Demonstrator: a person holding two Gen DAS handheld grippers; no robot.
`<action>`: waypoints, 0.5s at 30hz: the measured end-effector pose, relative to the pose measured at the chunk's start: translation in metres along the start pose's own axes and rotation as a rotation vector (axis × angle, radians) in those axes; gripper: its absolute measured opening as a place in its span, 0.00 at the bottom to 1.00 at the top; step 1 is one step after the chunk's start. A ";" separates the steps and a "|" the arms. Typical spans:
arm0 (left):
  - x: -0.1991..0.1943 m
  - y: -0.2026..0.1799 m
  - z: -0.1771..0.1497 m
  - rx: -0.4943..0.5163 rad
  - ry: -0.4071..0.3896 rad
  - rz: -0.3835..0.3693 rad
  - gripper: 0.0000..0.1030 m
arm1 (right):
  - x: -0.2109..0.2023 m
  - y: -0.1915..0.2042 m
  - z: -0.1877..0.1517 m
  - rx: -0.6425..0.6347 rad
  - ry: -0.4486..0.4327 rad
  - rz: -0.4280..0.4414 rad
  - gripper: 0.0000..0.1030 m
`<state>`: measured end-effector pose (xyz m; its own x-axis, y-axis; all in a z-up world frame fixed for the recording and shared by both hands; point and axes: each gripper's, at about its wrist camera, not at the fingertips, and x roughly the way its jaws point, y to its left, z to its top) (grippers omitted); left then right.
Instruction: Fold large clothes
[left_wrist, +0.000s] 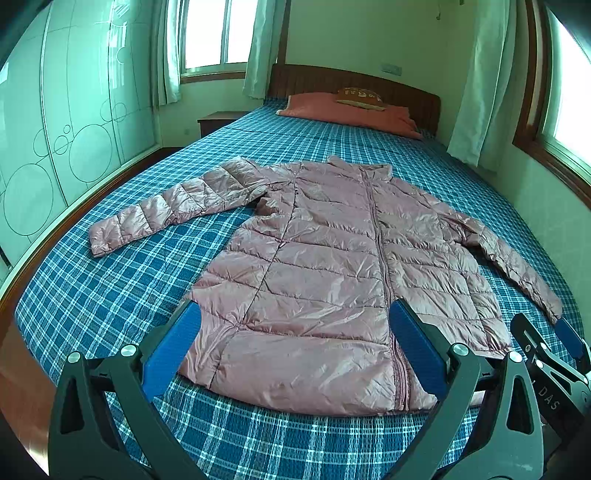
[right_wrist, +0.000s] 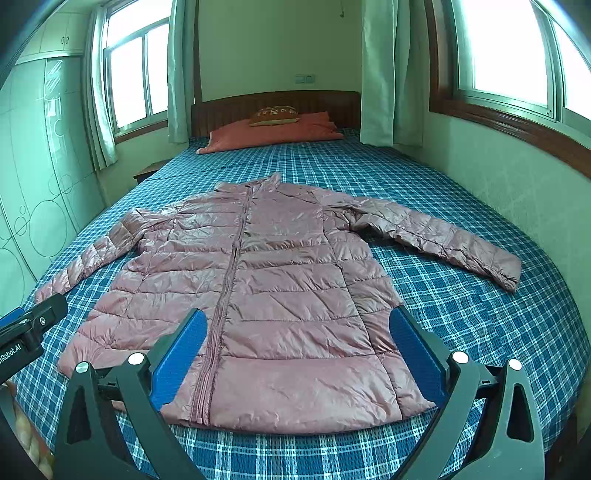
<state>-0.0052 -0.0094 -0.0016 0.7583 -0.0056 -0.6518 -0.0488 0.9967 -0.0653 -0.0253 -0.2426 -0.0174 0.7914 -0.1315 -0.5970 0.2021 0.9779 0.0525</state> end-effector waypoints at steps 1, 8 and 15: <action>0.000 0.000 0.000 -0.001 0.000 0.000 0.98 | 0.000 0.000 0.000 0.000 0.000 0.000 0.95; 0.001 0.000 0.000 -0.003 0.003 -0.001 0.98 | 0.000 0.000 0.000 0.000 0.000 0.001 0.95; 0.001 0.001 -0.001 -0.002 0.005 -0.002 0.98 | 0.000 0.001 0.000 -0.001 0.000 0.000 0.95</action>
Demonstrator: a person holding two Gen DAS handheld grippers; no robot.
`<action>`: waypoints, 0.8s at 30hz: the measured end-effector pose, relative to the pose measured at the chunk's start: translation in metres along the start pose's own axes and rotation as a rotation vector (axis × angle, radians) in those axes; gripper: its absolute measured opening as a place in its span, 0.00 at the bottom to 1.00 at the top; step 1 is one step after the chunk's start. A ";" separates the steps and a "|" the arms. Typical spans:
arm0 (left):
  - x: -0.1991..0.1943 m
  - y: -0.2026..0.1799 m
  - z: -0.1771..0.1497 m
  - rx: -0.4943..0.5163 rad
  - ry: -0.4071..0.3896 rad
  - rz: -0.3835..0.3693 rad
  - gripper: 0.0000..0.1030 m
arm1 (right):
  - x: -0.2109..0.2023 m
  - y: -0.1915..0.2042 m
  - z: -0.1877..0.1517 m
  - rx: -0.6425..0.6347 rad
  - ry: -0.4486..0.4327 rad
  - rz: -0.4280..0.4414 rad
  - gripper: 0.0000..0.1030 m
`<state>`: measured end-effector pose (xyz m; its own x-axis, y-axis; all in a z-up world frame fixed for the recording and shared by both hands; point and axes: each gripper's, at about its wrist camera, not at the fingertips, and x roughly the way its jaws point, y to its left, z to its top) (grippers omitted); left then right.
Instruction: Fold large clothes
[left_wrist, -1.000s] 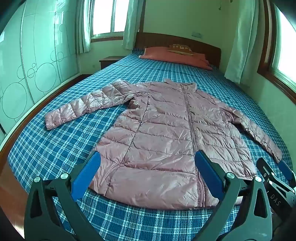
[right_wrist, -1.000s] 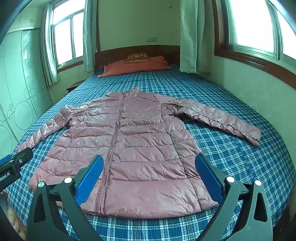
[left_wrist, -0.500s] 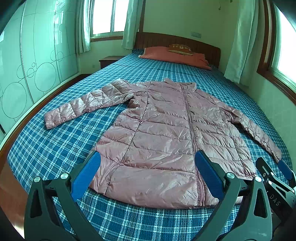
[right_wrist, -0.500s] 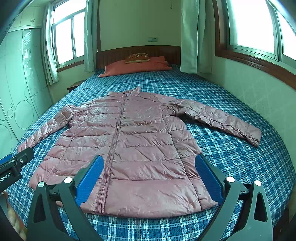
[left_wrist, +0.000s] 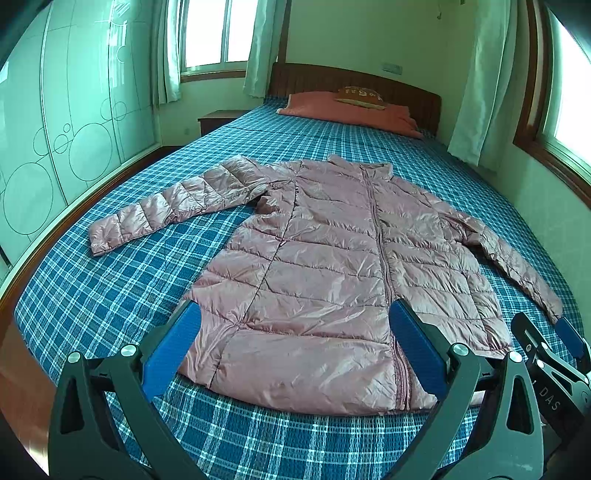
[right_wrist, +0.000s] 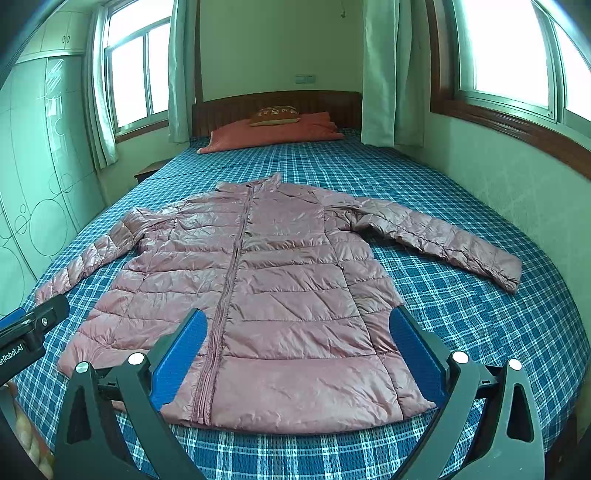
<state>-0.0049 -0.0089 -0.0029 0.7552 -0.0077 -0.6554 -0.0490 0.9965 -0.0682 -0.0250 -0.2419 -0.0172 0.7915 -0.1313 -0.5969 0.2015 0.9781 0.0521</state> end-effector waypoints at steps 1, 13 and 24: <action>0.000 0.001 0.000 -0.001 0.000 -0.001 0.98 | 0.000 0.000 0.000 0.000 0.000 0.000 0.95; 0.000 0.002 0.001 -0.002 0.001 -0.001 0.98 | 0.001 0.000 -0.001 -0.002 -0.001 0.000 0.95; 0.003 0.001 -0.003 0.000 0.006 -0.005 0.98 | 0.001 0.005 -0.003 -0.007 0.005 0.004 0.95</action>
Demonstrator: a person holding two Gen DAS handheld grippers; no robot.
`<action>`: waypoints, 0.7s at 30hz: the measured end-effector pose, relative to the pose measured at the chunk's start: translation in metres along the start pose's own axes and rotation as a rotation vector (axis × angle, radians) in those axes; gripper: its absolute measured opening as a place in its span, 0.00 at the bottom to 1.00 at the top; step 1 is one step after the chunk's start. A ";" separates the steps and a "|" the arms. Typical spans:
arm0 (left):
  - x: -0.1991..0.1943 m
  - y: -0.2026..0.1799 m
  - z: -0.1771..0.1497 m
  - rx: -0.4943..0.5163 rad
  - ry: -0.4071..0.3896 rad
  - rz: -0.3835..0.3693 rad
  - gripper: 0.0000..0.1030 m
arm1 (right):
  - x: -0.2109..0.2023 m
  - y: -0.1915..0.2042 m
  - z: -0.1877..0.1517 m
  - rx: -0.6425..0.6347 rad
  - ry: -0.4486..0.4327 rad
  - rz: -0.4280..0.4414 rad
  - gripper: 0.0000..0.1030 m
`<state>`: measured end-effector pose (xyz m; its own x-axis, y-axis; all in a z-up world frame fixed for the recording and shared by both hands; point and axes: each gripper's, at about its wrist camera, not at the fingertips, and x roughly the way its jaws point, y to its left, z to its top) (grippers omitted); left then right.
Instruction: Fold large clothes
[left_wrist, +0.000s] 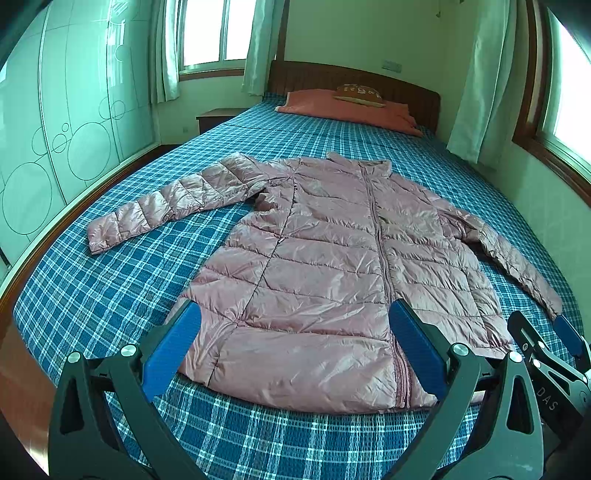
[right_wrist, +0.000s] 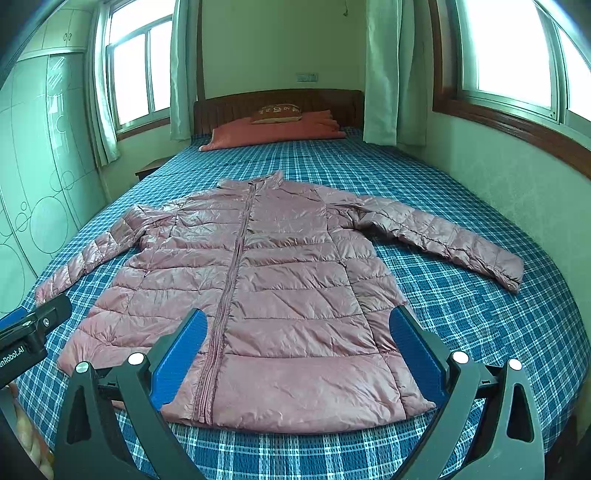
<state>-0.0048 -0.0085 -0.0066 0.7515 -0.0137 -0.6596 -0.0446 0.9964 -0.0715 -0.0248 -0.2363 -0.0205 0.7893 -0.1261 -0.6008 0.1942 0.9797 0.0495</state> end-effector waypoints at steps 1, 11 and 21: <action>0.000 0.000 0.000 0.000 0.000 0.000 0.98 | 0.000 0.000 0.000 0.000 0.000 0.000 0.95; 0.000 0.001 0.000 0.000 0.002 -0.001 0.98 | 0.000 0.001 0.000 -0.001 0.000 -0.001 0.95; 0.000 -0.001 -0.006 0.001 0.004 -0.002 0.98 | 0.000 0.001 -0.001 -0.003 0.002 -0.001 0.95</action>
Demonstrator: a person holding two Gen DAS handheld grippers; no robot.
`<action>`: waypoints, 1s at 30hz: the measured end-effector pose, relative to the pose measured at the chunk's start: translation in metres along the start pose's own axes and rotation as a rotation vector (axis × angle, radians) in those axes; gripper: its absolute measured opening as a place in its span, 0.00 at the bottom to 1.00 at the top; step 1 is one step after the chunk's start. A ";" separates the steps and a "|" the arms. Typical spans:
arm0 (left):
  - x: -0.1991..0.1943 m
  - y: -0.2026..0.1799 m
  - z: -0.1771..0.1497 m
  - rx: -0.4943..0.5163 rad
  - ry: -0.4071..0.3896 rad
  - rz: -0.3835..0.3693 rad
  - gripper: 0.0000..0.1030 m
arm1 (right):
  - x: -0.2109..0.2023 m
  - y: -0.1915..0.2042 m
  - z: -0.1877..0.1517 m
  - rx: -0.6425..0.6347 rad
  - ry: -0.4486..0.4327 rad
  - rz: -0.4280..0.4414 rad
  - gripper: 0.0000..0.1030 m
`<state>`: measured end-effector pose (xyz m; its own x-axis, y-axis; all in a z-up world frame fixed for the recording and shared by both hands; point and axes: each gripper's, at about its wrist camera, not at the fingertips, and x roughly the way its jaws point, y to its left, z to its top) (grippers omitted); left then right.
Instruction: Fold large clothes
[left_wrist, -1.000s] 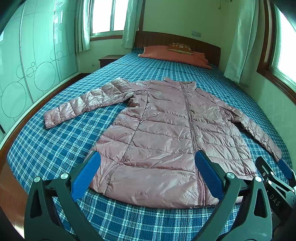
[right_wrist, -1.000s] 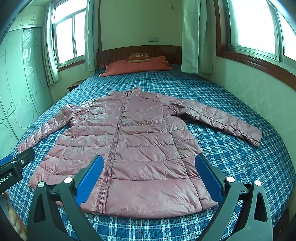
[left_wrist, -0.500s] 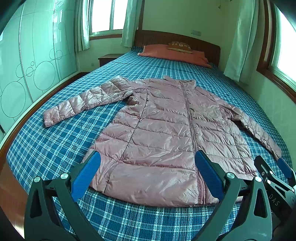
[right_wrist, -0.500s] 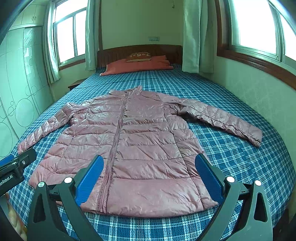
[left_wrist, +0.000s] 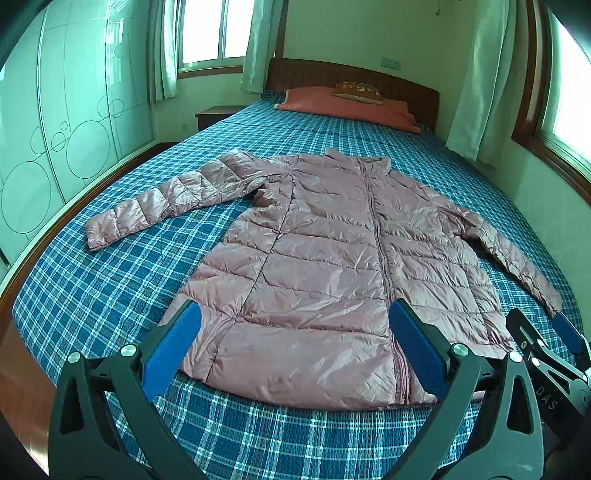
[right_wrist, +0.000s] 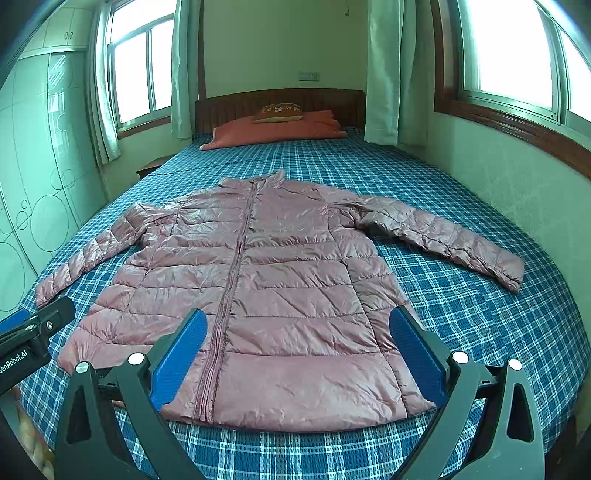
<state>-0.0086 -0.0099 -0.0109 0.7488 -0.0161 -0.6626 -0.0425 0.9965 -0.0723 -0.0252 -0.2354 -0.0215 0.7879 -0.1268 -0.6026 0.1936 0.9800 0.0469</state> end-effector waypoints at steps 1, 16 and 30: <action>0.000 -0.001 -0.001 0.001 0.000 0.001 0.98 | 0.000 0.000 0.000 -0.001 0.000 0.000 0.95; 0.025 0.007 0.002 -0.029 0.048 -0.008 0.98 | 0.021 -0.008 -0.004 0.022 0.028 0.003 0.95; 0.125 0.065 0.016 -0.204 0.181 0.060 0.98 | 0.095 -0.124 -0.001 0.314 0.083 -0.026 0.95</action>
<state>0.0926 0.0541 -0.0861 0.6115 0.0100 -0.7912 -0.2294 0.9592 -0.1651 0.0249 -0.3687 -0.0850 0.7322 -0.1256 -0.6694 0.3940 0.8798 0.2659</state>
